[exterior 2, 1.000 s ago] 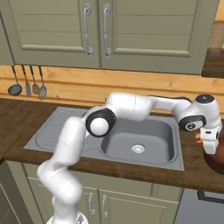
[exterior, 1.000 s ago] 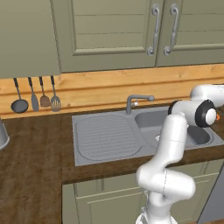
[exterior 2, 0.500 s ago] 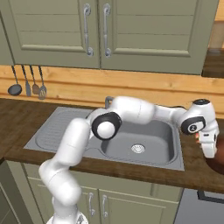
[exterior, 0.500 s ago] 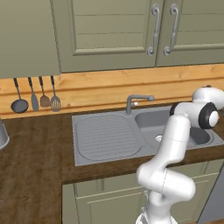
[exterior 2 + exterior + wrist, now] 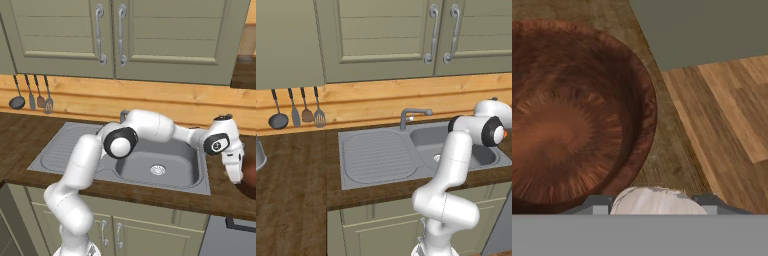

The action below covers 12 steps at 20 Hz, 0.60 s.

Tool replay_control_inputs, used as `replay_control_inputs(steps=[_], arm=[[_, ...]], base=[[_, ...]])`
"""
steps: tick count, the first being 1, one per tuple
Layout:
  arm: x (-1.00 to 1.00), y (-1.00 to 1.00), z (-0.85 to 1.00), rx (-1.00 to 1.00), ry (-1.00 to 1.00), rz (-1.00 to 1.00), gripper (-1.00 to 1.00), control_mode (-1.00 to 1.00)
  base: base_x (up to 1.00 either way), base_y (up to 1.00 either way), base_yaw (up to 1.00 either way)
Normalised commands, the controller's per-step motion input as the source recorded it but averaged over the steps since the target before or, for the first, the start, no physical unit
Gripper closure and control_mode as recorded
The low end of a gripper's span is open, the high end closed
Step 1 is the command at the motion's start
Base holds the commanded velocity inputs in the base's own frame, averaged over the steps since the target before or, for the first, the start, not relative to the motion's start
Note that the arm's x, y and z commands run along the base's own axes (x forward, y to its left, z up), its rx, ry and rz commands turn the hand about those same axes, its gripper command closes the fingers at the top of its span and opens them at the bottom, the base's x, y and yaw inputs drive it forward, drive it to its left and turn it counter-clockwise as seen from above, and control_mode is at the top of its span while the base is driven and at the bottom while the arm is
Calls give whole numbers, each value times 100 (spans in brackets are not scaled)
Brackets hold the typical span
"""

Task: Pick the garlic from the sink and place it in the bowl. Then pick the bowl and place it in the microwave. Then close the microwave door and press the start button.

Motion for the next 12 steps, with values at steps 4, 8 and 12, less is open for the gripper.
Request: replay_control_inputs(steps=[4, 8, 12], arm=[[0, -14, 48, 12, 11, 0, 100, -100], [9, -3, 31, 12, -4, 0, 100, -100], [11, -27, 1, 15, -20, 0, 100, -100]], base=[[0, 0, 0], [0, 0, 0], [0, 0, 0]])
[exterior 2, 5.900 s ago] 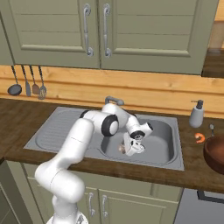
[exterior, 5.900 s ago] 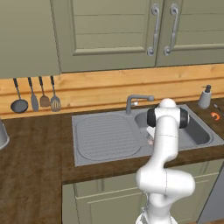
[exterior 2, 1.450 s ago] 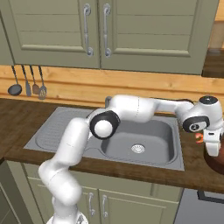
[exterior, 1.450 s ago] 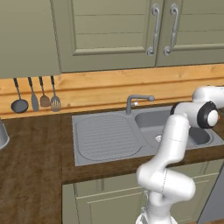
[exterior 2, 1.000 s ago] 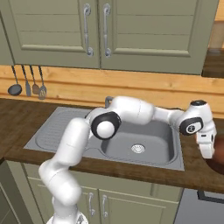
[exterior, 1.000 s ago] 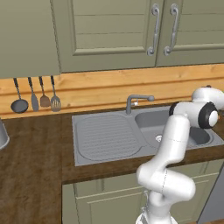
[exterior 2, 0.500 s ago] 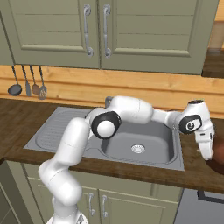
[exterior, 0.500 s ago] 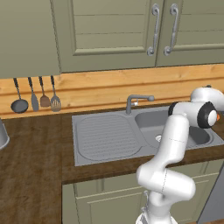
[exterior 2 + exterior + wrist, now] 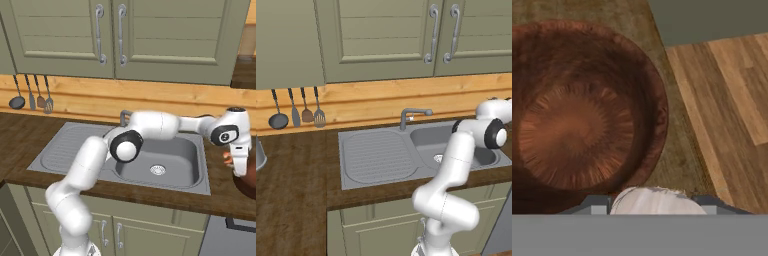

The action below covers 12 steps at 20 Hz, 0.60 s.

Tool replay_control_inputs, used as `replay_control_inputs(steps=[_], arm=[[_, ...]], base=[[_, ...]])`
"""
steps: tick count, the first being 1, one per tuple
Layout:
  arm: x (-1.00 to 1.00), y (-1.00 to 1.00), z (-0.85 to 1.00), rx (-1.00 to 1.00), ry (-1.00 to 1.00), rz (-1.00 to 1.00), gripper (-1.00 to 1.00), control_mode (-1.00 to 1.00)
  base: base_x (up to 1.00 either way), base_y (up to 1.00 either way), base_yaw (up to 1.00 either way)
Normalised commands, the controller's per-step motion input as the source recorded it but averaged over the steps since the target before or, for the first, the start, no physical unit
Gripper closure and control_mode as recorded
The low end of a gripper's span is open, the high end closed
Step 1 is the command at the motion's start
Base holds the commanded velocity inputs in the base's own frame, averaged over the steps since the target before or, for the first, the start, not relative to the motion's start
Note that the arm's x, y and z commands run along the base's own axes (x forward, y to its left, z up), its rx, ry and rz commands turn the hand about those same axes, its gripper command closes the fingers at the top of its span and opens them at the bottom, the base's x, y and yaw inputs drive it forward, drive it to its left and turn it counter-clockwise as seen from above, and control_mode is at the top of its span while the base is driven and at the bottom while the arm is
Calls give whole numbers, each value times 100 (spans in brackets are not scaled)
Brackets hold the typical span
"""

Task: Pick the garlic from the sink and place it in the bowl. Then pick the bowl and place it in the microwave. Then close the microwave door and press the start button.

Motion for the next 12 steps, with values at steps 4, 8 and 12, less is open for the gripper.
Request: replay_control_inputs(steps=[4, 8, 12], arm=[[11, -40, 0, 5, -30, 0, 100, -100], [9, -24, 0, 0, -28, 0, 100, -100], [23, -13, -33, 0, -2, 0, 100, -100]], base=[[0, 0, 0], [0, 0, 0], [0, 0, 0]])
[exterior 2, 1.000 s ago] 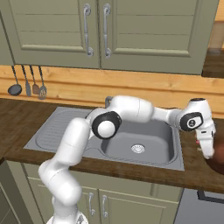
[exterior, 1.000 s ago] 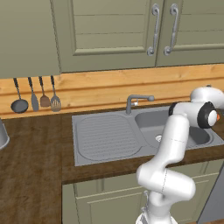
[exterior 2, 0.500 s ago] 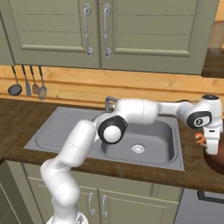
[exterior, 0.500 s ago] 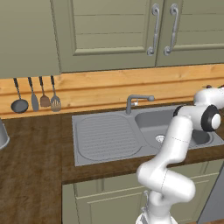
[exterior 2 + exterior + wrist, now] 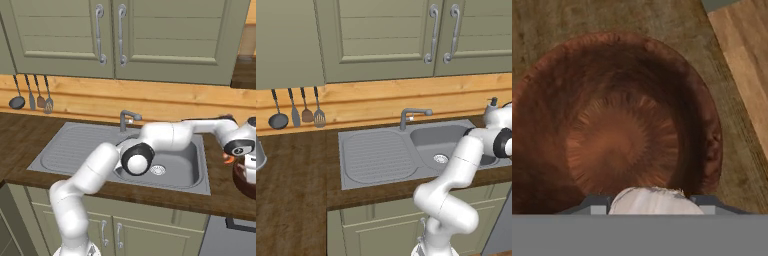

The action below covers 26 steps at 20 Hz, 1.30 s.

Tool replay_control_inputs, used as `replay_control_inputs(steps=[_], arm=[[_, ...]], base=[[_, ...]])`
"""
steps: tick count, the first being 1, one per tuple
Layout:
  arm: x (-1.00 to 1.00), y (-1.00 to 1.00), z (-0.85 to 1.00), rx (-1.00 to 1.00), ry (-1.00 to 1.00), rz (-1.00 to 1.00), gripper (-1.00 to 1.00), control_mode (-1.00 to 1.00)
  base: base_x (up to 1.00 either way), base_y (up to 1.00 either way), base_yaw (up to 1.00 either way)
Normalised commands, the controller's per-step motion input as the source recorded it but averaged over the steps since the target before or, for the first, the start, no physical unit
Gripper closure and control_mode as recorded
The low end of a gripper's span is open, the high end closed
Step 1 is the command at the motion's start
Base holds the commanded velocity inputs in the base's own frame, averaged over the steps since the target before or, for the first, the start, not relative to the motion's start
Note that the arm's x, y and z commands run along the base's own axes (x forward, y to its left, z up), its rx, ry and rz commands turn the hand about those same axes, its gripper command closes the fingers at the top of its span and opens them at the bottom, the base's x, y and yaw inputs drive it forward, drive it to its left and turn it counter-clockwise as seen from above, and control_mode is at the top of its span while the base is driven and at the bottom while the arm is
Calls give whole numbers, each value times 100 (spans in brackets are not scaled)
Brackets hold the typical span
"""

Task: Pick the garlic from the sink and place it in the bowl. Then pick the bowl and place it in the microwave. Then close the microwave door and press the start button.

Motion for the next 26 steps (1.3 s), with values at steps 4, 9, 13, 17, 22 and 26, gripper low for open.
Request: replay_control_inputs(steps=[4, 9, 13, 17, 22, 26], arm=[[11, 0, -43, 0, 0, 0, 100, -100], [14, 4, -35, 0, 0, 0, -100, -100], [2, 6, -7, 0, 0, 0, -100, -100], [0, 20, 11, 0, -5, 0, -100, -100], [-12, 32, 21, 0, -7, -6, -100, -100], [-40, 27, 0, 0, -1, -17, -100, -100]], base=[[0, 0, 0], [0, 0, 0], [0, 0, 0], [0, 0, 0], [0, 0, 0], [0, 0, 0]])
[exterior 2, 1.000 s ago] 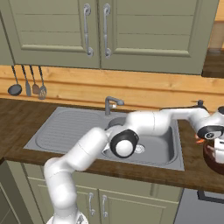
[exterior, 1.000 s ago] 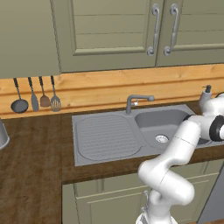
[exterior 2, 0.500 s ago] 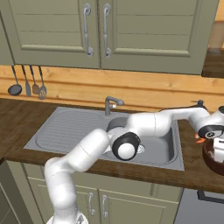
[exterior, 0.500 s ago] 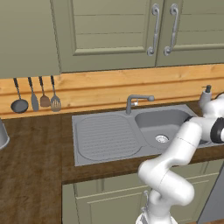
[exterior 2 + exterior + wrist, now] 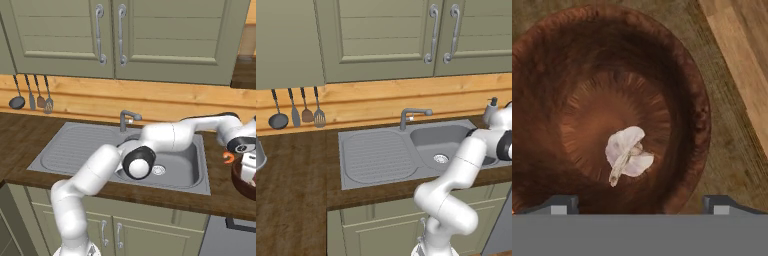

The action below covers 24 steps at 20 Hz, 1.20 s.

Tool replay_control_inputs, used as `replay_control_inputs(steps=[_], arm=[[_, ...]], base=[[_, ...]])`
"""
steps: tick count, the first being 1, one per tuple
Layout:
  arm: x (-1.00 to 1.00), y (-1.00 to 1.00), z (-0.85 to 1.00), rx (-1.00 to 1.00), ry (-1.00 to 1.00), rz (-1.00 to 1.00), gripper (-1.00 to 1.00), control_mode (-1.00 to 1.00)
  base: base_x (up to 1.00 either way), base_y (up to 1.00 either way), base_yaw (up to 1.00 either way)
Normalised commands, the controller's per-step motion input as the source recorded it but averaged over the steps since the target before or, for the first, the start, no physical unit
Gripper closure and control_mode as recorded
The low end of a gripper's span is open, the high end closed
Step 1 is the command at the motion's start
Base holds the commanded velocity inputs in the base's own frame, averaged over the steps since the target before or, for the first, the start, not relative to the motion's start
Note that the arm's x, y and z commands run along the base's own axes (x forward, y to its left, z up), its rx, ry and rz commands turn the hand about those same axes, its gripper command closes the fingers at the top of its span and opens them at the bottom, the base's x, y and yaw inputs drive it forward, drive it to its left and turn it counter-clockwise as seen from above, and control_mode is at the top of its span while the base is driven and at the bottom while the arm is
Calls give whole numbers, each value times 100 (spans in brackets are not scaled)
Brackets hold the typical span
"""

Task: Pick the garlic from the sink and place it in the bowl. Then pick the bowl and place it in the microwave. Then close the microwave door and press the start button.

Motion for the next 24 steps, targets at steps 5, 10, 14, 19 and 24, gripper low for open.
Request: replay_control_inputs(steps=[5, 10, 14, 19, 24], arm=[[-54, 0, 0, 0, 0, -14, -100, -100], [-40, 0, 0, 0, 0, -7, -100, -100], [-8, 0, -7, 0, 0, -1, -100, -100], [1, 0, -14, 0, 0, 0, -100, -100], [15, 0, -14, 0, 0, 0, -100, -100]], base=[[0, 0, 0], [0, 0, 0], [0, 0, 0], [0, 0, 0], [0, 0, 0]])
